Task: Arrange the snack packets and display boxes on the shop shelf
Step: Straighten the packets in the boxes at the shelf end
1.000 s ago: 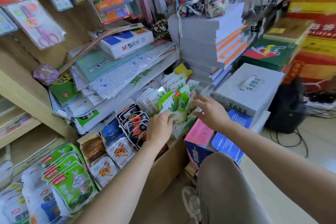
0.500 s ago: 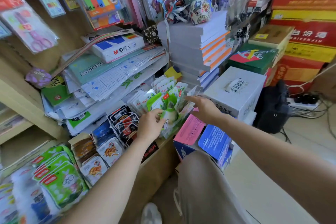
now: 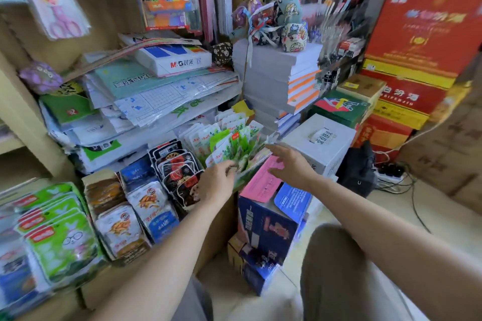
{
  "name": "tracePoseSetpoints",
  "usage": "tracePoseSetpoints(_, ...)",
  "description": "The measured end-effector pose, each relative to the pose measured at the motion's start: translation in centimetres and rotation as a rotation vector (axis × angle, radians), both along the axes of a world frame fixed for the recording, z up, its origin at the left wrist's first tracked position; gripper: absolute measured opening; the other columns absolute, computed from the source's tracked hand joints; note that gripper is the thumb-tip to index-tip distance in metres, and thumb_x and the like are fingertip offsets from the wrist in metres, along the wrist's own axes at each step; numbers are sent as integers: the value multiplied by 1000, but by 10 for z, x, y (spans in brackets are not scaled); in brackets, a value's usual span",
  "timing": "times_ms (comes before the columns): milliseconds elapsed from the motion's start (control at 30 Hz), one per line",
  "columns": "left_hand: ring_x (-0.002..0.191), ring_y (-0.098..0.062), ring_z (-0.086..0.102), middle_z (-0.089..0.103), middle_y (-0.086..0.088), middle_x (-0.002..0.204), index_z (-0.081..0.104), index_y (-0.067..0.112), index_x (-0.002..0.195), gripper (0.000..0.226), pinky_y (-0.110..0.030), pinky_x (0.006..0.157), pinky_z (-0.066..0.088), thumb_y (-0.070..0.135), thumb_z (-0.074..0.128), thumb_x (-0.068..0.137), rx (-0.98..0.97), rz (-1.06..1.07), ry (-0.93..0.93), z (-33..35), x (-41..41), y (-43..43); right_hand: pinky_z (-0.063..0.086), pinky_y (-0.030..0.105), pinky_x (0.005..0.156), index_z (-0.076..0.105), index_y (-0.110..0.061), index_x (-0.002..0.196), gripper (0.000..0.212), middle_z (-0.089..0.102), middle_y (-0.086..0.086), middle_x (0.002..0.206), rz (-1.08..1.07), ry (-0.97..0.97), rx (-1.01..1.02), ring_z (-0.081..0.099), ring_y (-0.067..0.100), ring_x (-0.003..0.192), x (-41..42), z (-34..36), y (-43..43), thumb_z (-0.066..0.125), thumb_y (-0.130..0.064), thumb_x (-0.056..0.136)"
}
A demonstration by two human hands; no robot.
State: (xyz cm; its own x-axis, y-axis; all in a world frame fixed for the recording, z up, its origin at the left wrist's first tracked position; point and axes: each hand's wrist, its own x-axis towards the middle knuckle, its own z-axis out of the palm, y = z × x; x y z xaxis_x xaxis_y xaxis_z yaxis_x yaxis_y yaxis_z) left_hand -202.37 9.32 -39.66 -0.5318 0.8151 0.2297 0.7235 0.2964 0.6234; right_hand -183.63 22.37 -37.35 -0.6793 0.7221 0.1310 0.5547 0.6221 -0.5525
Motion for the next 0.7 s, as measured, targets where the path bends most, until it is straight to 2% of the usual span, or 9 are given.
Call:
tracePoseSetpoints(67, 44, -4, 50, 73, 4, 74, 73, 24, 117, 22, -24, 42, 32, 25, 58, 101, 44, -15, -31, -3, 1, 5, 51, 46, 98, 47, -26, 146, 69, 54, 2, 138, -2, 94, 49, 59, 24, 114, -10, -2, -4, 77, -20, 85)
tracePoseSetpoints(167, 59, -10, 62, 77, 3, 90, 74, 25, 116, 21, -29, 50, 46, 24, 60, 100, 103, -96, -80, -9, 1, 17, 38, 41, 107, 54, -29, 141, 63, 50, -1, 144, 3, 157, 156, 45, 26, 128, -28, -7, -4, 79, -24, 84)
tracePoseSetpoints(267, 77, -11, 70, 77, 7, 93, 76, 27, 112, 20, -38, 68, 58, 26, 63, 97, 139, -177, -147, -15, 1, 30, 37, 40, 100, 71, -26, 119, 40, 62, -2, 129, 78, 162, 270, 44, 28, 116, -46, -18, 10, 81, -30, 81)
tracePoseSetpoints(333, 82, -4, 70, 76, 14, 89, 78, 28, 109, 18, -32, 75, 58, 26, 67, 95, 134, -186, -235, -12, -3, 35, 40, 35, 91, 77, -21, 98, 22, 71, -4, 108, 120, 201, 304, 48, 26, 103, -48, -26, 23, 82, -29, 79)
tracePoseSetpoints(400, 87, 5, 69, 74, 20, 91, 78, 29, 107, 18, -20, 81, 56, 24, 70, 92, 110, -200, -307, -9, -10, 39, 42, 33, 83, 77, -16, 90, 15, 72, -5, 97, 144, 205, 361, 50, 25, 95, -45, -30, 38, 83, -22, 78)
tracePoseSetpoints(467, 88, 5, 68, 75, 17, 95, 79, 26, 106, 19, -16, 83, 55, 21, 69, 91, 123, -177, -252, -5, -19, 42, 46, 36, 80, 76, -13, 87, 14, 73, -4, 96, 135, 181, 395, 51, 27, 94, -36, -36, 56, 84, -18, 77)
tracePoseSetpoints(567, 89, -6, 70, 76, 6, 102, 77, 20, 112, 22, -27, 86, 58, 17, 67, 93, 102, -131, -91, -3, -27, 52, 49, 43, 77, 74, -13, 84, 14, 73, -5, 94, 72, 164, 399, 50, 27, 93, -22, -50, 74, 85, -16, 76)
tracePoseSetpoints(633, 86, -14, 72, 76, -2, 108, 73, 18, 121, 28, -34, 83, 60, 21, 68, 93, 31, -131, 2, -3, -30, 64, 49, 42, 75, 76, -14, 86, 13, 74, -5, 94, 30, 194, 365, 49, 26, 91, -18, -56, 78, 85, -16, 75)
tracePoseSetpoints(700, 85, -16, 72, 75, 0, 114, 68, 22, 129, 39, -36, 79, 61, 29, 72, 91, -52, -144, 103, -6, -31, 80, 48, 39, 75, 78, -16, 87, 14, 75, -6, 93, -7, 220, 349, 50, 24, 89, -21, -56, 79, 85, -18, 75)
